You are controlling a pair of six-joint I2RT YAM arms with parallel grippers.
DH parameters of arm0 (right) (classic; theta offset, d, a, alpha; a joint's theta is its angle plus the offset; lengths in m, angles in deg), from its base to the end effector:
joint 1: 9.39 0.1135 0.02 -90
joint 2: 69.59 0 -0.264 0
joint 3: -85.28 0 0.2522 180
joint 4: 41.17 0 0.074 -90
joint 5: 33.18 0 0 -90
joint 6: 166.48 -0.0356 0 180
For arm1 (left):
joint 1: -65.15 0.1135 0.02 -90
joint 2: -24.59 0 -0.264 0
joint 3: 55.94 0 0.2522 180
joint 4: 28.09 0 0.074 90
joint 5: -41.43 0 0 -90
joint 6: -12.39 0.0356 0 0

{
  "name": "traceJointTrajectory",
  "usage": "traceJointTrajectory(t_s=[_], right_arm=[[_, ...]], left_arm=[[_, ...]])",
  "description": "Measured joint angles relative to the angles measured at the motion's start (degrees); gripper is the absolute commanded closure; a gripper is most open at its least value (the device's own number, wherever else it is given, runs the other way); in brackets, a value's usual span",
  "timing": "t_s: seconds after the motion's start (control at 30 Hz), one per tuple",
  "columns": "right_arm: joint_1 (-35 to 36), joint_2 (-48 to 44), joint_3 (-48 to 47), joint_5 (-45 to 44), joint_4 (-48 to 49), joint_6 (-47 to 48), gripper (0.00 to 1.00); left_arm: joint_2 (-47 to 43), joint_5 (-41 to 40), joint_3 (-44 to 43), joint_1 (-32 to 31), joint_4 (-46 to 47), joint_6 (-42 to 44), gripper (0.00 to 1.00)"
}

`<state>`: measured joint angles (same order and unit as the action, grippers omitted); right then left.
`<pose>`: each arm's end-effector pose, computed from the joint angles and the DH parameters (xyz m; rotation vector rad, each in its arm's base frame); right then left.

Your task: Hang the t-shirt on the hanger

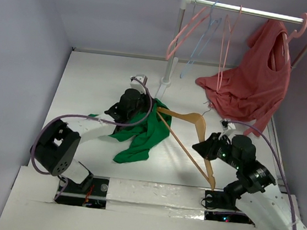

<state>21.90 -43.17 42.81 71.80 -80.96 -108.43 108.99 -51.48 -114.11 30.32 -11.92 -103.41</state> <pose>0.1022 0.0729 0.2571 -0.1678 2.0973 0.9520 0.2705 -0.1860 0.2456 0.1036 1.8001 -0.7232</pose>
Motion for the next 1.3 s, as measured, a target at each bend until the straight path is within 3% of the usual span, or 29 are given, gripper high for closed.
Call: traceJointTrajectory(t_s=[0.23,0.4,0.57,0.87,1.1,1.3], right_arm=[[9.44,4.79,1.14,-4.28,10.43,-0.63,1.0],[21.68,9.25,1.49,-16.26,17.46,-0.2,1.0],[30.71,14.6,1.03,-30.01,23.12,1.29,1.0],[37.77,13.11,-3.76,-40.41,19.58,1.66,1.0],[41.57,12.28,-5.75,-45.62,18.8,1.77,1.0],[41.99,19.67,-5.75,-52.11,24.5,4.13,1.0]], left_arm=[[-3.15,0.33,1.75,-2.05,-1.49,0.04,1.0],[-9.6,-2.38,1.75,-6.49,-5.73,0.02,1.0],[-18.08,-10.1,1.73,-8.59,-11.87,-0.24,1.0],[-21.73,-18.43,-3.39,-5.31,-19.32,0.74,1.0],[-21.75,-18.97,-4.48,-4.9,-20.81,1.29,1.0],[-23.02,-17.49,-3.85,-5.35,-21.44,0.59,1.0]])
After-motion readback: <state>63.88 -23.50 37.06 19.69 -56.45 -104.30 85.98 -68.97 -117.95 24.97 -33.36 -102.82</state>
